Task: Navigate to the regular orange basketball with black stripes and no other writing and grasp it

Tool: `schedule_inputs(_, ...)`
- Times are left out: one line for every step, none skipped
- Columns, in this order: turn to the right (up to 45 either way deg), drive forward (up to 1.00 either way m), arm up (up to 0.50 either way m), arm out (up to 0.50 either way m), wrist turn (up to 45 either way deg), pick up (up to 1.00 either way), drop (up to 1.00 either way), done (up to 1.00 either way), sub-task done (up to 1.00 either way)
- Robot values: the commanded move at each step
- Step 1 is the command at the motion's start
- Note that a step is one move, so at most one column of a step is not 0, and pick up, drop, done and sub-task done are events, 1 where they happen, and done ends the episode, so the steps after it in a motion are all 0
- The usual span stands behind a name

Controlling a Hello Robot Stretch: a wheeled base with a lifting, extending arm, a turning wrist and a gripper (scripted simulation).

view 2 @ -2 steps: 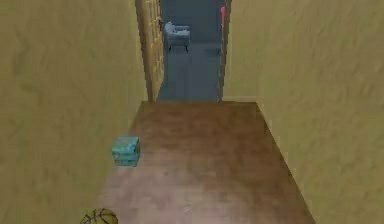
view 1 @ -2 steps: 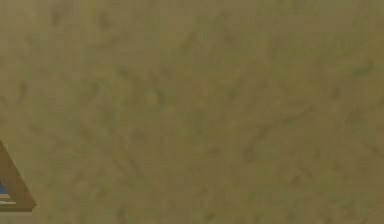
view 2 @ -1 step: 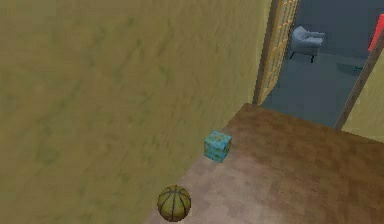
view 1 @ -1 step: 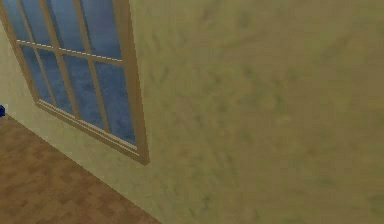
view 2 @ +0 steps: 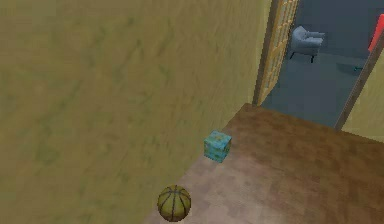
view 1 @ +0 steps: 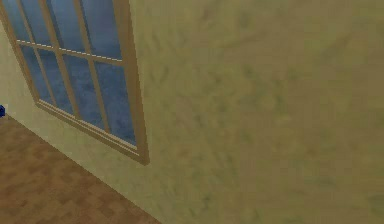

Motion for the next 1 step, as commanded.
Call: schedule_inputs(0.0,0.0,0.0,0.46,0.0,0.0,0.0,0.0,0.0)
